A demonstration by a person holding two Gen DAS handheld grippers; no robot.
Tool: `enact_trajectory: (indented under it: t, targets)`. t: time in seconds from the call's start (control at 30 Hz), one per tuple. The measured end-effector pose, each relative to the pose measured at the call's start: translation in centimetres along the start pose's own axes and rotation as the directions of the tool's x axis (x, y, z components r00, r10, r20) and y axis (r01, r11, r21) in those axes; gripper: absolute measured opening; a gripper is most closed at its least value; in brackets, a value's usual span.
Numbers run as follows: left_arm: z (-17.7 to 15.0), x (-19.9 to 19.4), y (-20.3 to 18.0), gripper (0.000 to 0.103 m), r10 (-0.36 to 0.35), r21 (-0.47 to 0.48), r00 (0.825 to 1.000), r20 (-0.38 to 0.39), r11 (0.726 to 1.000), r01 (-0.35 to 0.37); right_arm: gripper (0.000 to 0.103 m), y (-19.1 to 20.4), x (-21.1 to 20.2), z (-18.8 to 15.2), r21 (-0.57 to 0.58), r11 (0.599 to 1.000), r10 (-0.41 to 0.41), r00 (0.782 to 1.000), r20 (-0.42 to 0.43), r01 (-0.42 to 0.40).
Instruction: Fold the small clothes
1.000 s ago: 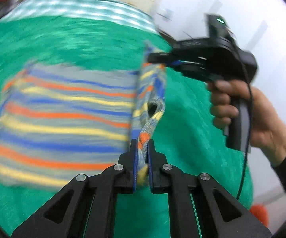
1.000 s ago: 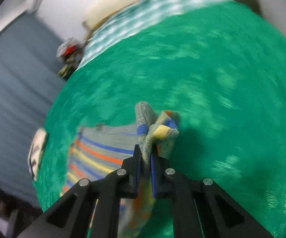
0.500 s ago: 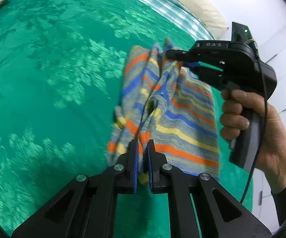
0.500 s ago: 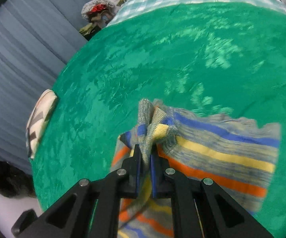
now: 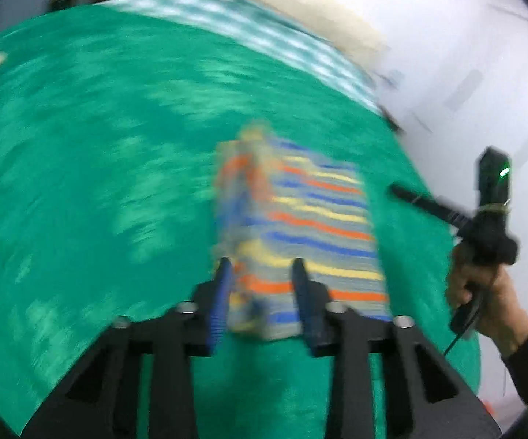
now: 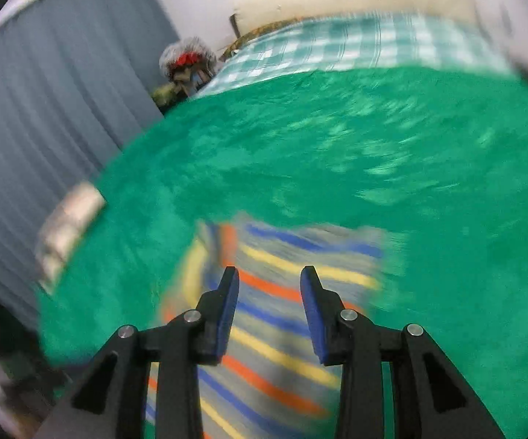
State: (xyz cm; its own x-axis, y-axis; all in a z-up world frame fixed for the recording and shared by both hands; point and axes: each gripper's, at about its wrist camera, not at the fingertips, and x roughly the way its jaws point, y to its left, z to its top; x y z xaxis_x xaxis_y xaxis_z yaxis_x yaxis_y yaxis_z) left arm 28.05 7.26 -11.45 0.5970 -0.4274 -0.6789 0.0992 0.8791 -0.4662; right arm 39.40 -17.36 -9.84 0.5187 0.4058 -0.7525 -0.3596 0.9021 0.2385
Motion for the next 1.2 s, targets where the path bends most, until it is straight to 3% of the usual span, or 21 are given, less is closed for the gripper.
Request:
enact_trajectory:
  t: [0.03, 0.1, 0.17, 0.23, 0.3, 0.37, 0.47, 0.53, 0.6, 0.7, 0.73, 0.8, 0.9, 1.03, 1.1, 1.13, 1.17, 1.2]
  targets:
    - [1.1, 1.2, -1.2, 0.025, -0.043, 0.043, 0.999, -0.015, 0.998, 0.044, 0.036, 0.0, -0.5, -0.9, -0.022, 1.000, -0.009, 1.000, -0.014, 0.009]
    - [2.8, 3.4, -1.7, 0.021, -0.058, 0.071, 0.998, -0.040, 0.996, 0.061, 0.036, 0.5, -1.1, -2.7, -0.059, 0.998, 0.020, 0.998, -0.053, -0.023]
    - [4.8, 7.6, -0.9, 0.010, -0.016, 0.053, 0.995, -0.099, 0.998, 0.021, 0.035, 1.2, -0.6, -4.1, -0.079, 0.994, 0.065, 0.994, -0.083, -0.071]
    - [5.8, 10.9, 1.4, 0.002, 0.073, 0.021, 0.985, -0.155, 0.997, -0.071, 0.035, 1.6, 1.4, -5.5, -0.077, 0.992, 0.088, 0.988, -0.130, -0.098]
    - [6.3, 12.1, 3.0, 0.002, 0.059, -0.018, 0.980, -0.191, 0.998, -0.064, 0.035, 1.2, 4.8, -7.3, -0.039, 0.997, 0.053, 0.977, -0.207, -0.062]
    - [7.3, 10.8, 2.9, 0.002, 0.058, 0.003, 0.984, -0.166, 0.998, -0.058, 0.035, 1.4, 4.9, -7.0, -0.050, 0.997, 0.054, 0.980, -0.192, -0.065]
    - [8.7, 9.0, 2.0, 0.009, 0.018, 0.041, 0.993, -0.117, 0.999, -0.013, 0.035, 0.7, 3.1, -4.8, -0.029, 0.995, 0.092, 0.986, -0.139, -0.097]
    - [9.6, 9.7, 1.5, 0.022, 0.004, 0.054, 0.993, -0.115, 0.999, 0.002, 0.035, -0.2, 2.9, -2.8, -0.026, 0.998, 0.050, 0.994, -0.095, -0.053]
    - [10.9, 11.8, 0.9, 0.032, 0.057, 0.088, 0.992, -0.112, 0.995, -0.047, 0.035, -1.3, 4.2, -0.9, 0.006, 1.000, 0.017, 0.996, -0.090, -0.016]
    - [11.5, 15.3, 3.1, 0.031, 0.186, 0.038, 0.968, -0.168, 0.983, -0.182, 0.035, -3.3, 8.7, 0.7, 0.091, 0.994, -0.041, 0.987, -0.157, 0.055]
    - [11.6, 15.6, 3.9, 0.033, 0.193, 0.014, 0.964, -0.184, 0.981, -0.194, 0.035, -4.1, 10.7, 0.4, 0.136, 0.989, -0.033, 0.976, -0.215, 0.063]
    - [12.1, 14.7, 4.8, 0.033, 0.143, -0.043, 0.971, -0.189, 0.987, -0.154, 0.035, -4.3, 11.1, 0.2, 0.147, 0.986, -0.052, 0.978, -0.204, 0.083]
    - [10.7, 9.4, 4.3, 0.035, 0.106, 0.022, 0.987, -0.124, 0.994, -0.104, 0.035, -2.6, 7.9, 0.2, 0.104, 0.991, -0.066, 0.985, -0.158, 0.083]
    - [5.9, 4.3, 3.1, 0.048, 0.078, 0.120, 0.989, -0.126, 0.991, -0.063, 0.035, 1.0, 1.1, -2.9, 0.004, 0.998, -0.067, 0.994, -0.083, 0.068]
    - [3.1, 3.5, 2.6, 0.048, 0.122, 0.175, 0.981, -0.153, 0.980, -0.094, 0.035, 2.9, -0.8, -5.4, -0.017, 0.999, -0.041, 0.995, -0.090, 0.039]
    - [1.5, 4.0, 2.9, 0.045, 0.192, 0.195, 0.965, -0.180, 0.968, -0.156, 0.035, 4.0, -1.5, -7.3, -0.024, 0.999, -0.026, 0.995, -0.101, 0.024]
    - [0.8, 4.1, 3.4, 0.041, 0.230, 0.196, 0.953, -0.198, 0.962, -0.191, 0.035, 4.8, -1.5, -8.9, -0.026, 1.000, -0.020, 0.993, -0.119, 0.017]
    - [-0.1, 4.5, 4.2, 0.026, 0.276, 0.181, 0.934, -0.228, 0.954, -0.238, 0.036, 5.5, -1.0, -10.9, -0.029, 1.000, -0.013, 0.986, -0.168, 0.008]
